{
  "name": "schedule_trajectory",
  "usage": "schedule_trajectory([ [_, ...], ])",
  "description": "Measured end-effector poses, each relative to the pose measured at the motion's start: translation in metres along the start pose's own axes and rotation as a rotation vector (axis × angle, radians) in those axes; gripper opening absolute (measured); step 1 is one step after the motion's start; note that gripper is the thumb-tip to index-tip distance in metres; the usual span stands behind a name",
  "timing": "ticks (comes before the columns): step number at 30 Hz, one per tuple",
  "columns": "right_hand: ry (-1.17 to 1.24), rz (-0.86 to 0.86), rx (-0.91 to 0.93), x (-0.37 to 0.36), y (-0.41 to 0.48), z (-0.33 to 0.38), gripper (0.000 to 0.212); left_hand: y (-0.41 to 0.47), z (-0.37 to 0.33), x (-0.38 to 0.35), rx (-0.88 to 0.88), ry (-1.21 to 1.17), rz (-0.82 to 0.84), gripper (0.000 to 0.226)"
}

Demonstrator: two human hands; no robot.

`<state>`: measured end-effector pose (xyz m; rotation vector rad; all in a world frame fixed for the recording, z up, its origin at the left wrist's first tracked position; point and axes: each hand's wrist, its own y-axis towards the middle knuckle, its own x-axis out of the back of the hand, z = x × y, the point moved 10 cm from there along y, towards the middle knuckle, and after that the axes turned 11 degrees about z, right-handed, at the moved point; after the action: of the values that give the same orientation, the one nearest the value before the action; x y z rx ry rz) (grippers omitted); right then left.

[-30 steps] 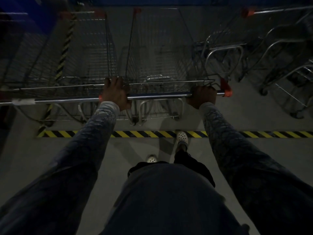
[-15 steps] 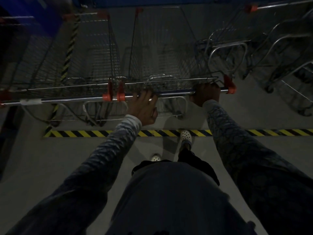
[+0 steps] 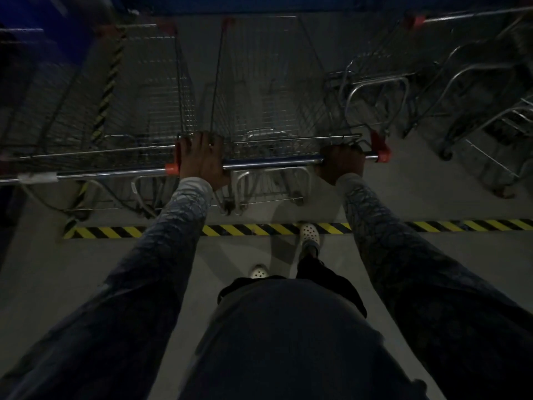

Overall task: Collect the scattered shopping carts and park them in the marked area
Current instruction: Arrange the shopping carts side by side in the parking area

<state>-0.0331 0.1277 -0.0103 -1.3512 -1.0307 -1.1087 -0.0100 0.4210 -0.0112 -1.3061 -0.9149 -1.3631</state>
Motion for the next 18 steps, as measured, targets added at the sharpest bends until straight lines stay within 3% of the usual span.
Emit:
schedule_trajectory([
  [11, 0.018, -0.012, 0.036, -0.008, 0.006, 0.005, 0.036, 0.001, 0.012, 0.001, -0.034, -0.030, -0.083, 0.073],
  [18, 0.068, -0.157, 0.107, -0.009, 0.004, 0.002, 0.038, 0.000, 0.008, -0.001, -0.021, 0.009, -0.037, 0.073],
])
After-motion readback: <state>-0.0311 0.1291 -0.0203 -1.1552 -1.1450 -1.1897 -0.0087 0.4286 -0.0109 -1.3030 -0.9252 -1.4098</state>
